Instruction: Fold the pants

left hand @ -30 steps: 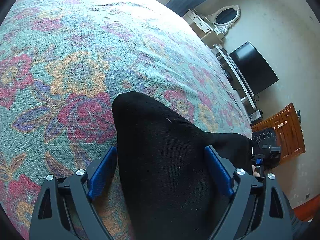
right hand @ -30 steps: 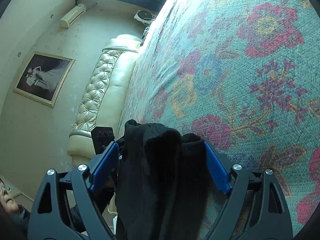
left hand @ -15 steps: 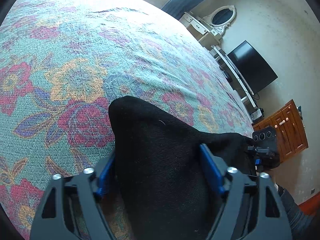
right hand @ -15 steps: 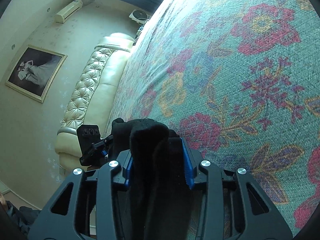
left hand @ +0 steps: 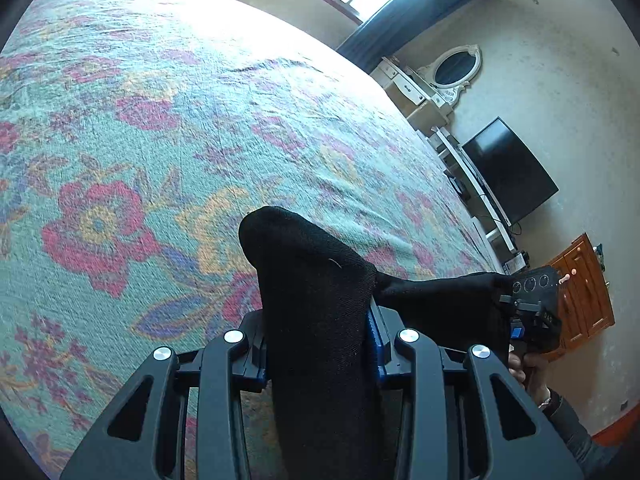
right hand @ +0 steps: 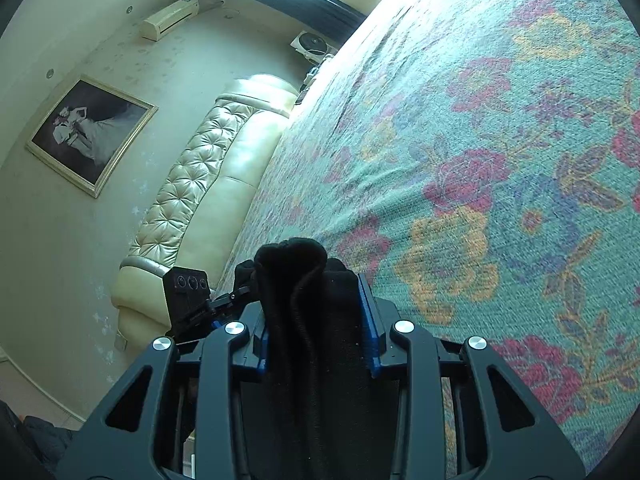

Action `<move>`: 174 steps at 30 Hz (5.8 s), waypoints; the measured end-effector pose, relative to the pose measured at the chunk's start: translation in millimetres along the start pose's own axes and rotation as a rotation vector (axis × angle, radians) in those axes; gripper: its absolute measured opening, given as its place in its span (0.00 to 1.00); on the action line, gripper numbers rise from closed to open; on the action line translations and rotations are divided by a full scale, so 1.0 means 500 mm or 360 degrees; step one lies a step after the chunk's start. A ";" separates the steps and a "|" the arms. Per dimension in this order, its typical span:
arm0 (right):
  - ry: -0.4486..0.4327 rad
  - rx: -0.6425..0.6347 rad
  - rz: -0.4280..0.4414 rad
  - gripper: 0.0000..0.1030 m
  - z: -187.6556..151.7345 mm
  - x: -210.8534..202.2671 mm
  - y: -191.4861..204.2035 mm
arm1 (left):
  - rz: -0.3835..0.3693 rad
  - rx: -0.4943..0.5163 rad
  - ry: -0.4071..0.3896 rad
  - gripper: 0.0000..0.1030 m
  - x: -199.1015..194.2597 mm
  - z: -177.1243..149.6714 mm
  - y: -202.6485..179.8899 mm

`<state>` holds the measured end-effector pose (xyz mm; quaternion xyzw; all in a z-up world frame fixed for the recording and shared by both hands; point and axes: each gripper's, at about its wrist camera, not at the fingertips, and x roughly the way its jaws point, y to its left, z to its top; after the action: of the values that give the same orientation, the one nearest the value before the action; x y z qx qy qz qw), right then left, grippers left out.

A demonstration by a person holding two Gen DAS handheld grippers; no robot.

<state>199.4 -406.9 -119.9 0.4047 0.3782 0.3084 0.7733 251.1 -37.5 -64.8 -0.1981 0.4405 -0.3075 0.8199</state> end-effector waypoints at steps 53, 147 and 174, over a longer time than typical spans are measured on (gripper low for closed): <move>0.0063 0.0192 -0.0243 0.87 -0.209 0.012 0.060 | -0.0095 -0.0317 -0.0007 0.80 -0.125 -0.177 0.058; -0.0085 0.0431 -0.0378 0.23 0.077 -0.075 -0.175 | 0.0018 -0.0218 -0.0017 0.84 -0.034 0.094 0.187; -0.0256 0.0235 -0.0718 0.78 -0.307 -0.199 0.040 | 0.0574 -0.0085 -0.0159 0.83 -0.263 -0.268 -0.002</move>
<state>15.9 -414.9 -128.8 0.3887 0.4178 0.0662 0.8185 82.0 43.8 -56.8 -0.1528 0.4357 -0.1336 0.8769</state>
